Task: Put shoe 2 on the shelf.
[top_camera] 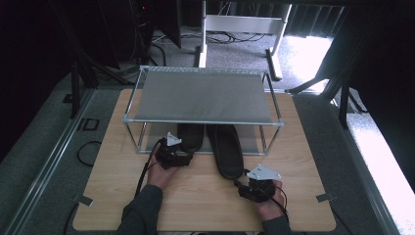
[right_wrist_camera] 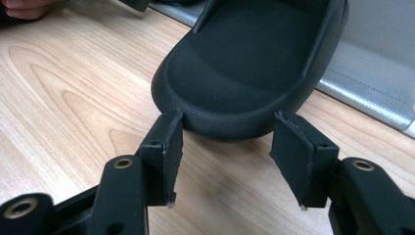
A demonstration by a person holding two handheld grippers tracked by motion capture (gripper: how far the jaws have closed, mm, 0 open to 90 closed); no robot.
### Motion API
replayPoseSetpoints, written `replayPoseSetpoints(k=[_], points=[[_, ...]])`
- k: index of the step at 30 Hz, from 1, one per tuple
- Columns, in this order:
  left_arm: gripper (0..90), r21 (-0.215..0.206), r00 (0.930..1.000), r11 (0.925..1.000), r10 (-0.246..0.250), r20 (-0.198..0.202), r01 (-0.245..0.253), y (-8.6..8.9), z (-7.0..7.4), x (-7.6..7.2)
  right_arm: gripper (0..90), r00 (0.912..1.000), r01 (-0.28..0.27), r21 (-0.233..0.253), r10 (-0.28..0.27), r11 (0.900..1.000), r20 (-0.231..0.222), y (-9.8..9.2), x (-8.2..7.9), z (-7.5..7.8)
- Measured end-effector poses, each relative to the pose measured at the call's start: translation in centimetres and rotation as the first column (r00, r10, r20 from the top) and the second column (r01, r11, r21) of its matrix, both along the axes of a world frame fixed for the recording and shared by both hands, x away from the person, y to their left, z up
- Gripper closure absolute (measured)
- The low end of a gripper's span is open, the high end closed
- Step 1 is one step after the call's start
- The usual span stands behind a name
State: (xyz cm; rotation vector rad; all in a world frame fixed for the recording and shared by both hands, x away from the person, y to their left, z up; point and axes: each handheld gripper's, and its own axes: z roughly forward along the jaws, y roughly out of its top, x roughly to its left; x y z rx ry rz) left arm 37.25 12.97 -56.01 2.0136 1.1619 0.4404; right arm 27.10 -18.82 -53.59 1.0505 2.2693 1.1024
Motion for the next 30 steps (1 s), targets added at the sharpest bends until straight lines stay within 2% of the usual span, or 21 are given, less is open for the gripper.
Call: replayPoseSetpoints(k=[15,22,30], points=[[21.1,0.000,1.0000,1.0000,0.000,0.000,0.000,0.0,0.0,0.0,43.8,0.9999,0.011,0.007,-0.011,1.000,0.003,1.9,2.0,-0.5],[21.1,-0.001,1.0000,1.0000,0.000,0.000,0.000,0.0,0.0,0.0,43.4,0.9999,0.010,-0.008,-0.010,1.000,0.013,2.7,2.8,-0.5],[21.2,-0.003,1.0000,1.0000,-0.001,-0.002,0.001,0.0,0.0,0.0,43.3,0.9989,0.045,-0.010,-0.044,0.999,0.016,3.9,4.4,-0.7]])
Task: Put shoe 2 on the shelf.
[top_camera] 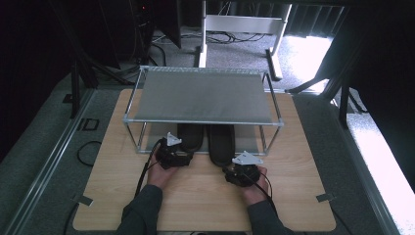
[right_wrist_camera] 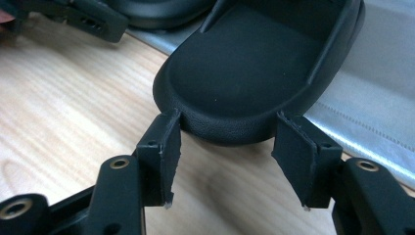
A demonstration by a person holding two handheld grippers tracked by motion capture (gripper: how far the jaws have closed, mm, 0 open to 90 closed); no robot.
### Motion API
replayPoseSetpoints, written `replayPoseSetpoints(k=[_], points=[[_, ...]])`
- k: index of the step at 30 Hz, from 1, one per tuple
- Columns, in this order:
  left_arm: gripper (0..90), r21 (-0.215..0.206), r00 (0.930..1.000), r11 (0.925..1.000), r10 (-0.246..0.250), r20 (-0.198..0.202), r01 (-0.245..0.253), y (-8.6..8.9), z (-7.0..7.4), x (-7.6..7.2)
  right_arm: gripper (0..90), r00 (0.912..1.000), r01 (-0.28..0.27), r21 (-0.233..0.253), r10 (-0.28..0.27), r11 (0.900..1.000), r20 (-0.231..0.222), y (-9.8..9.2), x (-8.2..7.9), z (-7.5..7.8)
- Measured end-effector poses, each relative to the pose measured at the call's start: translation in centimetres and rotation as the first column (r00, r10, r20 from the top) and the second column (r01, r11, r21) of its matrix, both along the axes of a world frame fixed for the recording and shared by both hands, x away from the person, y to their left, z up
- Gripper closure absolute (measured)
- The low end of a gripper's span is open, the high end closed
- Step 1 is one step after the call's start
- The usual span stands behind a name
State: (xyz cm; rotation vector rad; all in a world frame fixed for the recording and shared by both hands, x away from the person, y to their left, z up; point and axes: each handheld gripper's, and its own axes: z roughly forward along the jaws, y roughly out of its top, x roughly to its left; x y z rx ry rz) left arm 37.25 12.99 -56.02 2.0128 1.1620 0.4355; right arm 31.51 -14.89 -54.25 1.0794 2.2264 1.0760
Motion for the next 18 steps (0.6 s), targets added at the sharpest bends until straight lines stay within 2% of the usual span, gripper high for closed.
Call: replayPoseSetpoints(k=[18], points=[[21.3,-0.001,1.0000,1.0000,0.001,-0.002,-0.001,0.0,0.0,0.0,43.3,0.9971,0.075,-0.008,-0.074,0.997,0.017,0.8,2.5,-0.4]])
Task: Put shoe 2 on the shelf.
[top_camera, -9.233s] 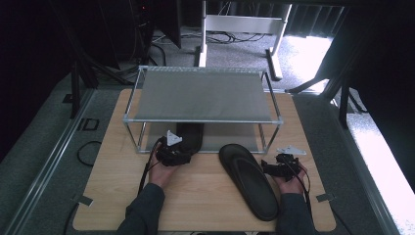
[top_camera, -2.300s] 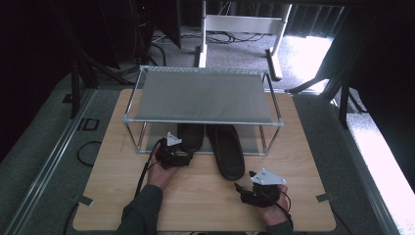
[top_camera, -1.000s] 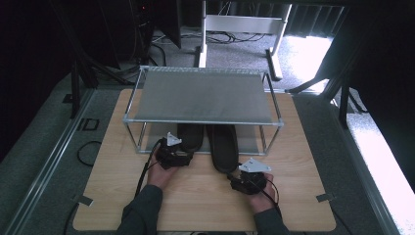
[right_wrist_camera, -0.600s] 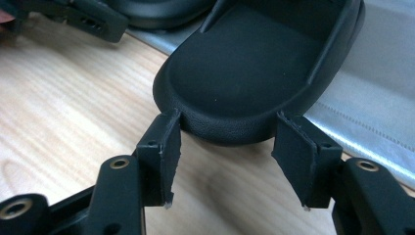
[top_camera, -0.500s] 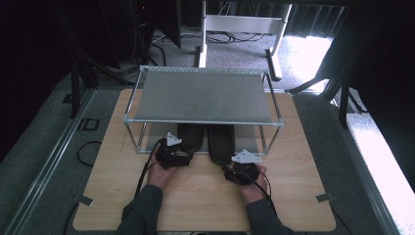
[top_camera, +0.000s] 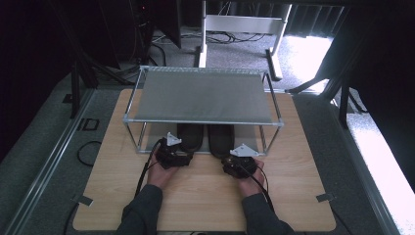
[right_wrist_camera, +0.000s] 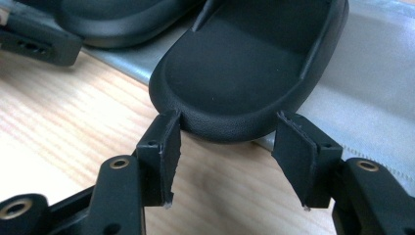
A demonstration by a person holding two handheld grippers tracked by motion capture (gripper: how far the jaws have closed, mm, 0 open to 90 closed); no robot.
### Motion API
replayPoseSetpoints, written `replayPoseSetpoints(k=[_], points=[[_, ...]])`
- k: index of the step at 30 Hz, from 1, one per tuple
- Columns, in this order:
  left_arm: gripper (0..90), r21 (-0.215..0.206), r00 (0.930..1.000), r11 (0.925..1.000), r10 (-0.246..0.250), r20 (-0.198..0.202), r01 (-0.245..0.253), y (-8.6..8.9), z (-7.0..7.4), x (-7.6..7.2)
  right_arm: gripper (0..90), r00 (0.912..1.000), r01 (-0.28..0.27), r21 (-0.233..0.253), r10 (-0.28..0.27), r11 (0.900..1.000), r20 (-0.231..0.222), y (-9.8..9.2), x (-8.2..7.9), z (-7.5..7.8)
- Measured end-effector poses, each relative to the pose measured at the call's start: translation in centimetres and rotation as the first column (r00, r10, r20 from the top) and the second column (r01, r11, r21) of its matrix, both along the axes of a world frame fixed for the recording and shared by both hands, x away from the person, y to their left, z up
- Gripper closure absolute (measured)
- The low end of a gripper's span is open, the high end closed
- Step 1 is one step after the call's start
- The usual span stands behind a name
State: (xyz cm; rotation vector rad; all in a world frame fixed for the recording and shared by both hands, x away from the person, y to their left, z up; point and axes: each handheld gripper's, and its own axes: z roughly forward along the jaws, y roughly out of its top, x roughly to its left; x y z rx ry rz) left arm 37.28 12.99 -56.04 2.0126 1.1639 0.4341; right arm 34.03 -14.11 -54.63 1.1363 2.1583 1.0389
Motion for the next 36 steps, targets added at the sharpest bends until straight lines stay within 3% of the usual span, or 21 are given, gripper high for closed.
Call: replayPoseSetpoints(k=[24,31,36], points=[[21.3,-0.006,1.0000,1.0000,-0.001,0.000,0.001,0.1,0.0,0.0,43.9,0.9990,-0.045,-0.004,0.045,0.999,0.004,2.2,2.2,-0.3],[21.3,-0.058,1.0000,0.9983,0.005,0.004,-0.004,0.6,0.0,-0.3,42.6,0.9981,-0.062,-0.017,0.062,0.998,0.000,1.8,1.4,-0.2],[21.3,-0.066,0.9995,0.9977,0.013,0.029,-0.011,0.8,0.1,-0.7,42.3,0.9974,-0.071,-0.028,0.071,0.997,0.015,1.0,0.5,0.2]])
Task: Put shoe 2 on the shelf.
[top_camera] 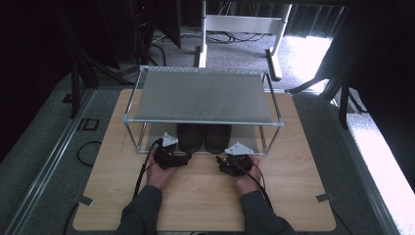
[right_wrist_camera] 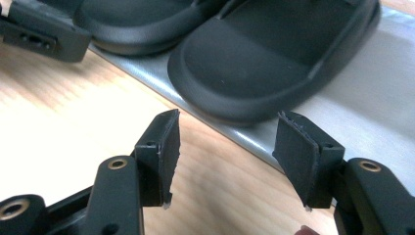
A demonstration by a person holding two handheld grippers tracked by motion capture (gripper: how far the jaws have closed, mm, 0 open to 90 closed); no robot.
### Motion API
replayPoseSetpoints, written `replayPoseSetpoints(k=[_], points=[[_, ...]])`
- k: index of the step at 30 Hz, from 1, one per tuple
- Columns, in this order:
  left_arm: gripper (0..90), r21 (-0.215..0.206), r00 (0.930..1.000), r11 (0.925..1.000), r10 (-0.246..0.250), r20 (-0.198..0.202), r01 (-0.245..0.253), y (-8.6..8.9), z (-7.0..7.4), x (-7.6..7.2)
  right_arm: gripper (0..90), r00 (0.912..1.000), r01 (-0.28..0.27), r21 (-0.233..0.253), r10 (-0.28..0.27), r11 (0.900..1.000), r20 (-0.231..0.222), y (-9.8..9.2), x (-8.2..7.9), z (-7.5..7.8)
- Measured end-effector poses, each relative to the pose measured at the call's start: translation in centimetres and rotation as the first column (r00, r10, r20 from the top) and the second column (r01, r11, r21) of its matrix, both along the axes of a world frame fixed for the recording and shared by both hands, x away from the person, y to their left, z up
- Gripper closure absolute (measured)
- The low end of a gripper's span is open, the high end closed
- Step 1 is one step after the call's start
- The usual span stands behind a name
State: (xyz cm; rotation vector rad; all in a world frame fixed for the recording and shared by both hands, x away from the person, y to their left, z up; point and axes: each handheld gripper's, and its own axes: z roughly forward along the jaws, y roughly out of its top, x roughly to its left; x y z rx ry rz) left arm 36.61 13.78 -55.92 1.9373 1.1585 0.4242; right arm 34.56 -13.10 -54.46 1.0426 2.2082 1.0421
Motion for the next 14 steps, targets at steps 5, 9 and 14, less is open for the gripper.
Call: replayPoseSetpoints(k=[5,9,14], points=[[21.3,-0.002,0.9998,1.0000,0.004,0.022,-0.004,0.1,0.0,-0.4,42.3,0.9998,0.020,-0.008,-0.020,1.000,0.004,-1.7,-0.8,0.3],[21.3,-0.011,0.9991,0.9999,0.008,0.041,-0.008,0.2,0.1,-1.0,42.1,0.9991,0.041,-0.010,-0.041,0.999,-0.002,-3.1,-1.3,0.2],[21.3,-0.024,0.9982,0.9997,0.010,0.060,-0.008,0.3,0.1,-2.0,41.5,0.9983,0.057,-0.021,-0.058,0.998,-0.013,-4.5,-1.7,0.1]])
